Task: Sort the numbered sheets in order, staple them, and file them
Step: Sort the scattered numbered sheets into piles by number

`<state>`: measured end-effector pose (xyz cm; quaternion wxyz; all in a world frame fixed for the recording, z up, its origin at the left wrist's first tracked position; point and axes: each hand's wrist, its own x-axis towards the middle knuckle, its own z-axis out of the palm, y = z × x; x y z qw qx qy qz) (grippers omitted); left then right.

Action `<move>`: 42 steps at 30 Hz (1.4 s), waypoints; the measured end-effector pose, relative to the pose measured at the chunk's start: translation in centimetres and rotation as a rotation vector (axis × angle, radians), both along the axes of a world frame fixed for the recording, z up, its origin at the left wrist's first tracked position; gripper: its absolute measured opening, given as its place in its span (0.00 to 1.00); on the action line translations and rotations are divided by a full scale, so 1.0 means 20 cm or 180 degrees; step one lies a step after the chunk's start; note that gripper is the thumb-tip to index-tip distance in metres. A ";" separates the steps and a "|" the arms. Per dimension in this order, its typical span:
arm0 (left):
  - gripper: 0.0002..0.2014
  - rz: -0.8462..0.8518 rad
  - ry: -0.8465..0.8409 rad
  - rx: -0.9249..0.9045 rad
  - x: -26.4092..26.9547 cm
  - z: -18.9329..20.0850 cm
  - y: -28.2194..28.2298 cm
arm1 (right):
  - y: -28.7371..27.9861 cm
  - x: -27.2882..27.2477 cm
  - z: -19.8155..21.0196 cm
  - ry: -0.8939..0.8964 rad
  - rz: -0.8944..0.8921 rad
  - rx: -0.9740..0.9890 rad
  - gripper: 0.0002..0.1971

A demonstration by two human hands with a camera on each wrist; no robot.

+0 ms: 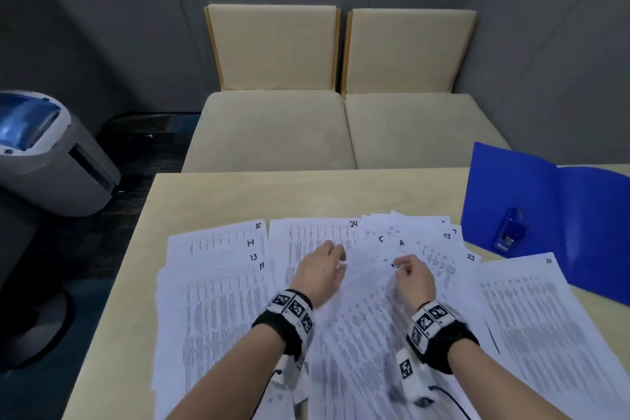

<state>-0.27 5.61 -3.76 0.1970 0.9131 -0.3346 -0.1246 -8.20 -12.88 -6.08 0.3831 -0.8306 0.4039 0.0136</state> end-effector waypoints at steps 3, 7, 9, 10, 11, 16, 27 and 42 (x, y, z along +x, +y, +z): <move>0.22 -0.0006 0.0530 0.0355 -0.13 -0.08 -0.16 | -0.18 -0.20 -0.01 0.0451 -0.0126 -0.0168 0.08; 0.23 0.0419 0.0795 0.0473 -0.21 -0.13 -0.23 | -0.25 -0.35 -0.07 0.0595 0.0242 -0.0045 0.09; 0.12 0.0482 0.0702 0.0153 -0.22 -0.11 -0.25 | -0.27 -0.37 -0.07 0.0489 0.0293 0.0002 0.11; 0.08 0.0421 0.0626 0.0070 -0.23 -0.10 -0.25 | -0.29 -0.36 -0.06 0.0386 0.0323 0.0062 0.13; 0.04 0.0304 0.0562 0.0025 -0.24 -0.08 -0.24 | -0.29 -0.36 -0.05 0.0267 0.0344 0.0155 0.16; 0.03 -0.0296 0.0395 0.0103 -0.31 -0.05 -0.25 | -0.32 -0.33 -0.01 -0.0010 0.0860 0.0274 0.09; 0.21 0.0071 -0.0504 0.0968 -0.13 -0.16 -0.33 | -0.36 -0.37 0.00 0.0375 0.1052 0.0417 0.21; 0.06 -0.0067 -0.0318 -0.0339 -0.28 -0.12 -0.27 | -0.38 -0.39 0.02 0.0255 0.1026 0.0817 0.15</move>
